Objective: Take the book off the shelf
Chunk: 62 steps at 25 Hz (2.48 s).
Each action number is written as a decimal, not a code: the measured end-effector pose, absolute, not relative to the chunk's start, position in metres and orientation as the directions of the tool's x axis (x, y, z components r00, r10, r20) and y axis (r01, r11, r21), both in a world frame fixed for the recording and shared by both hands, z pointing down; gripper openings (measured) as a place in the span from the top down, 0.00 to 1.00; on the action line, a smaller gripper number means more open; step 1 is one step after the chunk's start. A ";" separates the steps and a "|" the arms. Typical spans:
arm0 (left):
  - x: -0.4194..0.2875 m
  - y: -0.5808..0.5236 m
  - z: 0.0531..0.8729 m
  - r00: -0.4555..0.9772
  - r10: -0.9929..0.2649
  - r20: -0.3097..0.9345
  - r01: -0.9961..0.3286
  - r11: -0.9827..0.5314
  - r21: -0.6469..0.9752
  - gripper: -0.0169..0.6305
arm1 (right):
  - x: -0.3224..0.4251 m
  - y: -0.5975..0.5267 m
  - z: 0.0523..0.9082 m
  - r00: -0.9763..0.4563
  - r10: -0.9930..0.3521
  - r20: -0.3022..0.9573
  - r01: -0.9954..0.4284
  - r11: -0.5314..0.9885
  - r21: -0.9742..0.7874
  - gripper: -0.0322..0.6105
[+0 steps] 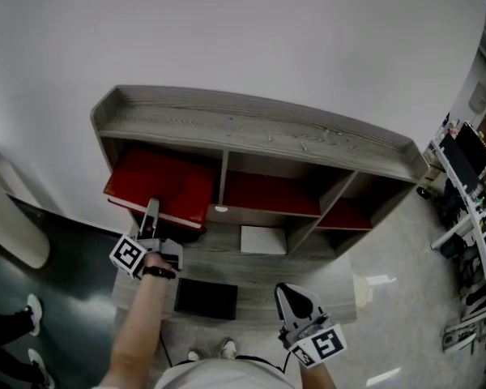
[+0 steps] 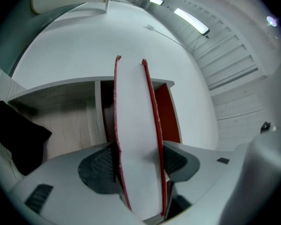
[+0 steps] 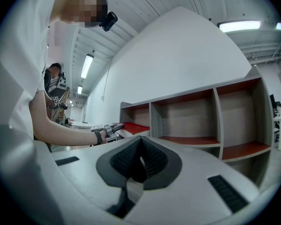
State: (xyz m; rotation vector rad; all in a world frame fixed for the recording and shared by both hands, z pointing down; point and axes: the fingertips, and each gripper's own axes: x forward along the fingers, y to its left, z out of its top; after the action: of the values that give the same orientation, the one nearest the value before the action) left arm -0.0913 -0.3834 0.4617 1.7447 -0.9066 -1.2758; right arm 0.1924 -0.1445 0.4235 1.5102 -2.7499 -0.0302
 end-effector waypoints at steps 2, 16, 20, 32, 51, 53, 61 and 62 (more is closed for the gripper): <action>-0.095 -0.378 0.456 0.253 -0.865 -0.433 -0.108 -0.470 0.876 0.58 | 0.190 -0.145 0.423 -0.546 -0.838 -0.008 -0.838 0.546 0.018 0.91; -0.106 -0.332 0.422 0.281 -0.819 -0.501 -0.171 -0.556 0.813 0.58 | 0.178 -0.144 0.423 -0.598 -0.801 -0.028 -0.801 0.598 0.009 0.92; -0.113 -0.316 0.408 0.302 -0.808 -0.506 -0.242 -0.578 0.779 0.58 | 0.178 -0.147 0.422 -0.608 -0.793 -0.035 -0.794 0.608 0.011 0.91; -0.131 -0.271 0.390 0.323 -0.796 -0.512 -0.345 -0.603 0.720 0.58 | 0.165 -0.153 0.423 -0.650 -0.758 -0.042 -0.759 0.651 0.007 0.91; -0.181 -0.209 0.366 0.346 -0.832 -0.433 -0.661 -0.544 0.517 0.58 | 0.153 -0.170 0.413 -0.650 -0.758 -0.056 -0.760 0.650 0.027 0.91; -0.191 -0.194 0.364 0.350 -0.836 -0.423 -0.695 -0.534 0.480 0.59 | 0.151 -0.168 0.411 -0.646 -0.761 -0.057 -0.763 0.645 0.032 0.91; -0.230 -0.147 0.369 0.331 -0.870 -0.365 -0.810 -0.460 0.363 0.59 | 0.143 -0.170 0.408 -0.624 -0.779 -0.054 -0.781 0.622 0.047 0.92; -0.232 -0.143 0.370 0.327 -0.874 -0.359 -0.821 -0.451 0.351 0.59 | 0.141 -0.171 0.407 -0.623 -0.780 -0.054 -0.782 0.621 0.049 0.92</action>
State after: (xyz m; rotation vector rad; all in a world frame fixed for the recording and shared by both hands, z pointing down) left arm -0.2317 -0.1433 0.3700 2.4709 -1.5854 -0.7736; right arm 0.1414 -0.1707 0.4068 1.3751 -2.8529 -0.1076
